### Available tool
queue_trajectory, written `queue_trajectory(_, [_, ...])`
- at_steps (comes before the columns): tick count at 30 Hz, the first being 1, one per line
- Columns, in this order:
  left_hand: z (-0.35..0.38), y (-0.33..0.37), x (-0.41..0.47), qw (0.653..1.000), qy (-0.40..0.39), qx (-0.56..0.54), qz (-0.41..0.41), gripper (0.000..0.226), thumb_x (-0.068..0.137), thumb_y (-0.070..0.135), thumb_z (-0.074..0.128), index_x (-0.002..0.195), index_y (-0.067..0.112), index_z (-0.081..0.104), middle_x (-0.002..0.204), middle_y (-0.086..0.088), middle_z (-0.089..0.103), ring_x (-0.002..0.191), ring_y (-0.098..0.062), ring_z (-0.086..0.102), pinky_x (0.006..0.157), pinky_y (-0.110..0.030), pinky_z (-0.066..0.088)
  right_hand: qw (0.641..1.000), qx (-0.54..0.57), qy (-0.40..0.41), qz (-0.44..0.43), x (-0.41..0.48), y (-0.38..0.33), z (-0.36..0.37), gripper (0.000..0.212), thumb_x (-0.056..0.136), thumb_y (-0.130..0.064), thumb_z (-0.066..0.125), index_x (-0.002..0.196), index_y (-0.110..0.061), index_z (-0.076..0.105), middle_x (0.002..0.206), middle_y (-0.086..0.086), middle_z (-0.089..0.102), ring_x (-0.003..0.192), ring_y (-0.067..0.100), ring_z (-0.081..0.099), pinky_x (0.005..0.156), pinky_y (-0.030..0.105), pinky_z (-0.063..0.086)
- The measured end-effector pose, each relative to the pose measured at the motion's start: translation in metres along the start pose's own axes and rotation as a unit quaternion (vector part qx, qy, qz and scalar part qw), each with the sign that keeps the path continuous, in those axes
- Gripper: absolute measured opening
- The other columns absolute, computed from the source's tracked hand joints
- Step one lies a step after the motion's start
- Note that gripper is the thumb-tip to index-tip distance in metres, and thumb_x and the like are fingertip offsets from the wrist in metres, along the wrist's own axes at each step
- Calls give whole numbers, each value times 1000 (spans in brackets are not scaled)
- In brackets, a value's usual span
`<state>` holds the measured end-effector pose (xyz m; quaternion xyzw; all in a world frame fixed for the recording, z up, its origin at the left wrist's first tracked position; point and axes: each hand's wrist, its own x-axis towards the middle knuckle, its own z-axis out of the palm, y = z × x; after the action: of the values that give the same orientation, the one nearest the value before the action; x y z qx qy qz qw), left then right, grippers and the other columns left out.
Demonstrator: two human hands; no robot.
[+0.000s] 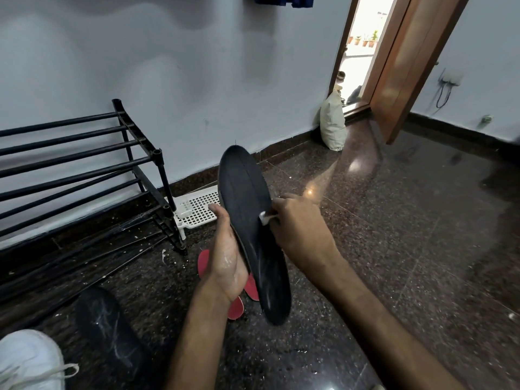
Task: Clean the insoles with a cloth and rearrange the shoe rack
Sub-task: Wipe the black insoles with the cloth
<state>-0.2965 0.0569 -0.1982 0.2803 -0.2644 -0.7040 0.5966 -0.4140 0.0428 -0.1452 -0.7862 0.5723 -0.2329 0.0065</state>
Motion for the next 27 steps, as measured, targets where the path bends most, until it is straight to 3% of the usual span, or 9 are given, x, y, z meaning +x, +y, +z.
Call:
queue_trajectory(4, [-3, -1, -3, 1000, 27, -8, -9, 81, 89, 74, 22, 99, 16, 78, 109, -14, 72, 101, -23, 71, 87, -39, 56, 985, 153, -31, -74, -5, -22, 2, 6, 80, -12, 66, 77, -14, 70, 76, -9, 61, 73, 14, 61, 67, 24, 48])
queue_trajectory(7, [-4, 3, -4, 999, 8, -34, -15, 84, 91, 73, 20, 116, 12, 71, 119, -15, 70, 105, -25, 69, 84, -38, 57, 989, 84, -111, -44, 1, -10, -5, 10, 81, -17, 65, 83, -15, 75, 87, 2, 72, 85, 23, 68, 77, 30, 54])
queue_trajectory(12, [0, -2, -3, 1000, -17, -17, -16, 84, 91, 73, 18, 119, 14, 71, 127, -17, 65, 120, -28, 61, 104, -45, 46, 998, 40, 32, -35, 2, -9, -3, 16, 83, -8, 60, 92, -9, 73, 92, 5, 67, 87, 26, 64, 76, 40, 53])
queue_trajectory(15, [-6, 3, -2, 999, 23, -22, -5, 83, 91, 71, 21, 111, 10, 74, 116, -18, 70, 107, -27, 68, 93, -43, 55, 975, 162, -114, -103, -3, -20, -6, 8, 81, -16, 72, 87, -14, 77, 86, -2, 73, 78, 11, 67, 73, 23, 52])
queue_trajectory(17, [-8, 9, -2, 1000, 21, -19, 12, 85, 92, 71, 18, 124, 7, 65, 123, -18, 67, 112, -28, 66, 98, -43, 52, 975, 110, -175, -85, 1, -11, -8, 12, 81, -18, 70, 90, -16, 78, 90, 0, 75, 84, 14, 69, 80, 27, 54])
queue_trajectory(20, [-5, 10, -2, 1000, 6, -11, 13, 86, 93, 70, 15, 131, 8, 59, 130, -19, 63, 122, -31, 59, 105, -45, 45, 999, 5, -36, -27, 6, 6, -7, 21, 83, -14, 55, 91, -10, 74, 94, 7, 69, 88, 31, 66, 78, 41, 54])
queue_trajectory(23, [-1, 3, -3, 1000, 5, 11, 11, 77, 94, 68, 17, 120, 17, 70, 123, -11, 68, 119, -23, 63, 100, -39, 49, 995, 69, 41, -56, 2, -10, 4, 12, 82, -8, 59, 85, -6, 70, 85, 6, 63, 79, 28, 62, 69, 39, 52])
queue_trajectory(25, [-3, 1, -4, 1000, 16, 15, 7, 76, 94, 67, 19, 101, 21, 79, 113, -8, 72, 111, -21, 67, 97, -37, 52, 986, 134, 1, -97, -2, -20, 5, 8, 80, -9, 64, 83, -8, 72, 81, 3, 64, 75, 20, 62, 67, 32, 50])
queue_trajectory(27, [-9, 3, -3, 1000, 24, -12, 4, 79, 93, 69, 20, 110, 16, 75, 118, -12, 70, 112, -25, 66, 99, -42, 51, 978, 144, -103, -108, 1, -13, -3, 8, 80, -14, 69, 84, -12, 76, 84, 1, 71, 77, 14, 65, 70, 22, 50])
